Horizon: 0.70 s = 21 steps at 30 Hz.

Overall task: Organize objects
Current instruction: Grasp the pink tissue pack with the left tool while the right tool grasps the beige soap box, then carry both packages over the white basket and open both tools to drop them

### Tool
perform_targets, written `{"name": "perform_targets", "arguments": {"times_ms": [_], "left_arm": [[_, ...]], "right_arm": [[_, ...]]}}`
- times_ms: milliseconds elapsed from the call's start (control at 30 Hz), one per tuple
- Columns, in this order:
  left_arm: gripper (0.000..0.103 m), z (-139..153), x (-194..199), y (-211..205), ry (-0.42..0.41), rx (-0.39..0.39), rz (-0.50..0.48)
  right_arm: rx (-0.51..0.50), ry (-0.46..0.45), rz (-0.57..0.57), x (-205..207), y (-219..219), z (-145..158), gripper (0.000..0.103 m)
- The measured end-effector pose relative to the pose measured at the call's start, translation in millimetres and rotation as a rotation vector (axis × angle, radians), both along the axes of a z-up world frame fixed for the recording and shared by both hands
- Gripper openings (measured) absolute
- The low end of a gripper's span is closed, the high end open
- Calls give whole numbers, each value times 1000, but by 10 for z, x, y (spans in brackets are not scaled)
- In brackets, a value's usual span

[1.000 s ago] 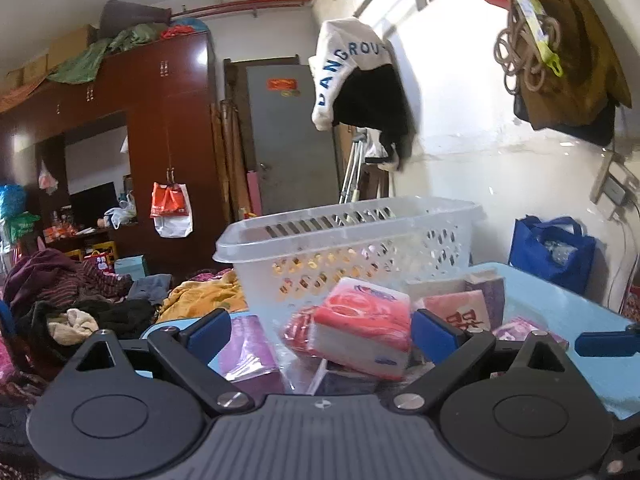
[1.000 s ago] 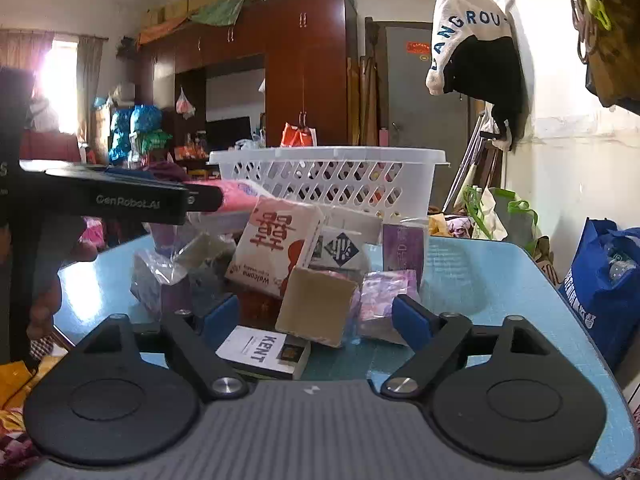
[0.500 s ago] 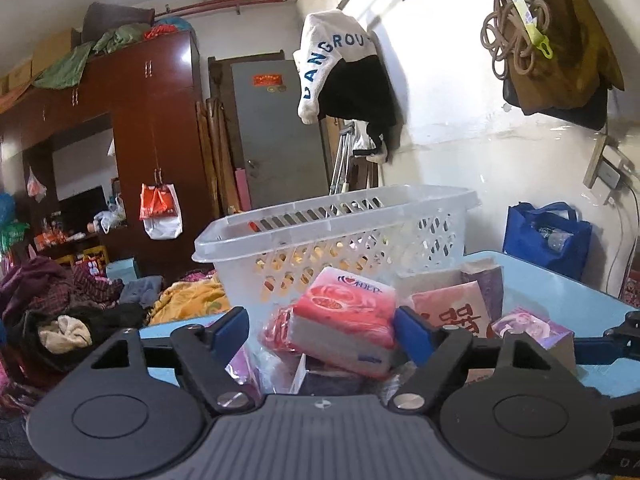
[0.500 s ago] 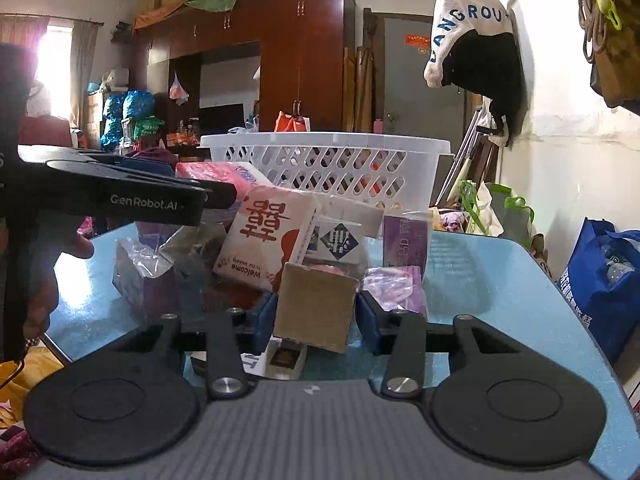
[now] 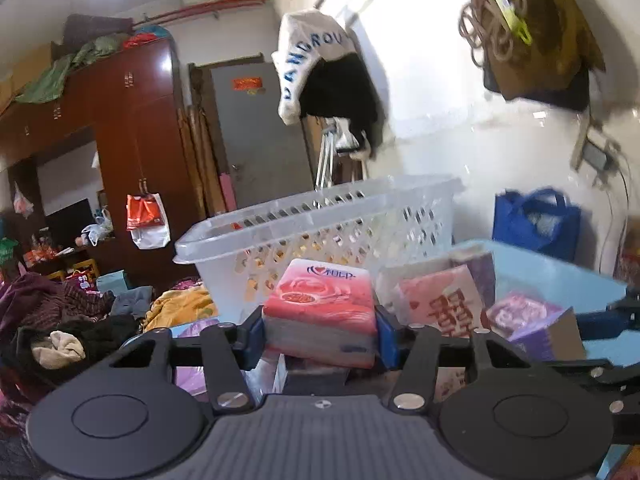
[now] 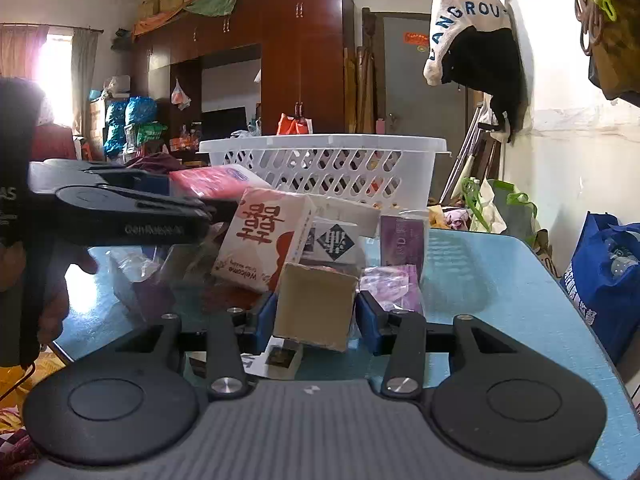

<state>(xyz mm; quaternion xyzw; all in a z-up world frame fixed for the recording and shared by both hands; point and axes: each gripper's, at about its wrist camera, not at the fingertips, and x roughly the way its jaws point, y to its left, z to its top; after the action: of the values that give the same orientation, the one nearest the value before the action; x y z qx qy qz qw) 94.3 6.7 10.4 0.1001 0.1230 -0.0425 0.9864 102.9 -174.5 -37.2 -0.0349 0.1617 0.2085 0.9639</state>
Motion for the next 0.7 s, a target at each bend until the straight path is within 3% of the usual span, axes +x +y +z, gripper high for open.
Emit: {"name": "perform_targets", "arguments": {"times_ms": [267,533,700], "left_arm": [[57,120,-71,216,-80,-98,15],[57,429,-53,356,-108,-156,-13],[57,698,151,324,-106,-166,-18]], "right_arm": [[27,-38,-6,-10,-77,123,46],[60,-107,6,92,-139,564,46],[32,-146,24,457,-12,986,45]]}}
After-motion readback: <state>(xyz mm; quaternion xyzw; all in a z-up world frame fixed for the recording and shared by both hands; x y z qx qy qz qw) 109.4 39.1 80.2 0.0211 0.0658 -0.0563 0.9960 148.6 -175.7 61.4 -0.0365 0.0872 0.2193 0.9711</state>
